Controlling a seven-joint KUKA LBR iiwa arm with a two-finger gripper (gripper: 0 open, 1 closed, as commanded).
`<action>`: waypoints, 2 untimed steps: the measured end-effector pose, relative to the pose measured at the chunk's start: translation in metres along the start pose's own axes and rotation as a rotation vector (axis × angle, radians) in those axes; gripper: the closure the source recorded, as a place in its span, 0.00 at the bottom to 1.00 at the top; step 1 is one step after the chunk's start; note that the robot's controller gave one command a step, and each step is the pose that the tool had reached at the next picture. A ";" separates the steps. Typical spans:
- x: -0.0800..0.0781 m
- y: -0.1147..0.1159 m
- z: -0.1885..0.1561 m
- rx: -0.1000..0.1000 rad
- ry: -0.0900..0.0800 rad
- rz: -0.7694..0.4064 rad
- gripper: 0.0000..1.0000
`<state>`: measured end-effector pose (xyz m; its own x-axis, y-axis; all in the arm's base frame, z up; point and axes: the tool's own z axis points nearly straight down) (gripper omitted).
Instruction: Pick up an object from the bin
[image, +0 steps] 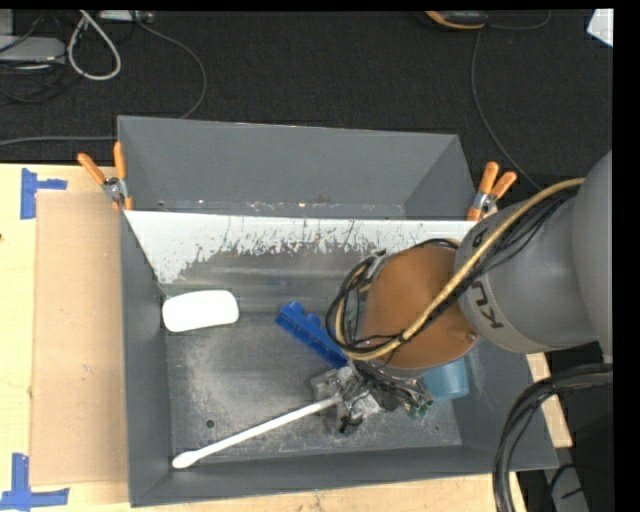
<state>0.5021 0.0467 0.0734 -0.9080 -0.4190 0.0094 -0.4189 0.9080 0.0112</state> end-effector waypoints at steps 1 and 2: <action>0.000 0.000 0.000 0.000 0.000 0.002 1.00; -0.010 0.003 0.004 -0.001 0.001 0.006 1.00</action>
Offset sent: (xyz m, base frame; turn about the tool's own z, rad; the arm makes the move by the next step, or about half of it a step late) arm 0.0083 0.0070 -0.0034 0.0054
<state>0.5102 0.0538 0.0693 -0.9106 -0.4133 0.0108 -0.4131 0.9106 0.0123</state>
